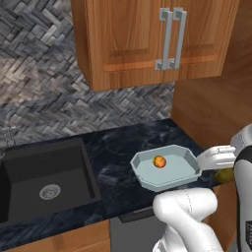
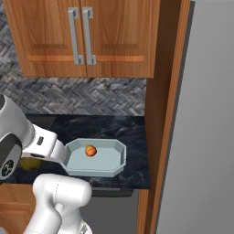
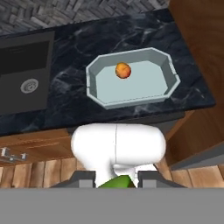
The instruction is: Pick the peach and kiwi from the fridge and place them inside the tupperware on the counter.
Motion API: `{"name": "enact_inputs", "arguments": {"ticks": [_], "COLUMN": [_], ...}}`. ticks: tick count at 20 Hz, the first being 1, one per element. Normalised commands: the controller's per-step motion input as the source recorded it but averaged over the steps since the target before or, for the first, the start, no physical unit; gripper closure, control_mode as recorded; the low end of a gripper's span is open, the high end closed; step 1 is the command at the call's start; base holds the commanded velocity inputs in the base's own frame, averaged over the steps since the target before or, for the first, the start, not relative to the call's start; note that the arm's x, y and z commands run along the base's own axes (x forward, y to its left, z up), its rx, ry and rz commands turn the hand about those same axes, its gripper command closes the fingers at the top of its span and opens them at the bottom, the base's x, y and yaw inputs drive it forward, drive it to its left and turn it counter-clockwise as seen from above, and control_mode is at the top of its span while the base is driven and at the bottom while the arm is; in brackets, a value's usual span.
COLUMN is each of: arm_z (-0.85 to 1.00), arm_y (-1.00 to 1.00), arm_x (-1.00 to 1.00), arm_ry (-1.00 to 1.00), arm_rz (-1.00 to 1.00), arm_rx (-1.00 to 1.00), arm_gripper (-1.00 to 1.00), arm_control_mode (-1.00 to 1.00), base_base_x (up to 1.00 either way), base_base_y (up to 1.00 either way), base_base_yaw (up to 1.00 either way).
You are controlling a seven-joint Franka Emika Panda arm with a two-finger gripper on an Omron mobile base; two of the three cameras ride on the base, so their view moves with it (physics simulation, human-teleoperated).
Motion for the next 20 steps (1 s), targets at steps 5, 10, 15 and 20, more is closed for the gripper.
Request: {"name": "enact_inputs", "arguments": {"ticks": [5, 10, 15, 20], "arm_z": [-0.18, -0.36, -0.63, -0.56], "arm_y": [-0.09, 0.0, 0.0, 0.0], "arm_x": [0.74, 0.75, 0.44, 0.37], "arm_ry": [0.0, 0.0, 0.0, 0.0], "arm_rz": [0.0, 0.0, 0.0, 0.0], "arm_rx": [0.0, -0.01, -0.03, -0.03], "arm_gripper": [1.0, 1.0, 1.0, 1.0], "arm_control_mode": [-1.0, -1.0, -1.0, -1.0], "base_base_x": [0.0, 0.0, 0.0, 0.0], "base_base_y": [0.0, 0.0, 0.0, 0.0], "base_base_yaw": [0.0, 0.0, 0.0, 0.0]}}
